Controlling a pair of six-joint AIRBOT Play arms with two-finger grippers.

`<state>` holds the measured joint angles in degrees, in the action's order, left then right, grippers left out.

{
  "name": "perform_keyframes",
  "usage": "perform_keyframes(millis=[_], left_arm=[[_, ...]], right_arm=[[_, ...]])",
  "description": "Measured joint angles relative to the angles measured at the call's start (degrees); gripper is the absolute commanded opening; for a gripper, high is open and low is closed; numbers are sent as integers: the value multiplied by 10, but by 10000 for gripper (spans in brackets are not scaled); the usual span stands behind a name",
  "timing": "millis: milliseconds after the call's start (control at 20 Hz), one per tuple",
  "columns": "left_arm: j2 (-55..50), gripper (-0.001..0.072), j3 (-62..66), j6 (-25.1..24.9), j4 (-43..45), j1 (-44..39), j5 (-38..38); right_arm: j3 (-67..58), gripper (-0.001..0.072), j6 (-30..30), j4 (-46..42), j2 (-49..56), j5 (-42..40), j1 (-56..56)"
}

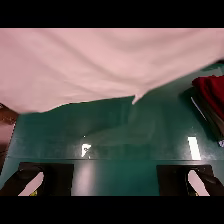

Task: Fold the shirts.

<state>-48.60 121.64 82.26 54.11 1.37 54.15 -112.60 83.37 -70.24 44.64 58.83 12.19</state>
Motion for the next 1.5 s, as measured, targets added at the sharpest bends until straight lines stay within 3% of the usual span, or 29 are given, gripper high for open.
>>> perform_keyframes(millis=[350,650,800,900,1100,1300,1500], left_arm=[[-16,24,-69,19,-3,0,61],[-150,25,-209,30,4,0,171],[-251,25,-242,31,8,0,188],[-317,25,-252,26,9,0,168],[-395,25,-261,-1,9,0,75],[-421,25,-263,-43,9,0,-28],[-439,25,-263,-78,12,0,-52]], right_arm=[[7,8,-3,3,12,101,53],[9,8,12,-15,214,288,-38],[9,8,19,-35,341,338,-85],[9,8,21,-40,415,328,-106],[9,8,24,-48,507,223,-124],[9,8,25,-49,537,108,-125],[31,8,25,-50,543,68,-123]])
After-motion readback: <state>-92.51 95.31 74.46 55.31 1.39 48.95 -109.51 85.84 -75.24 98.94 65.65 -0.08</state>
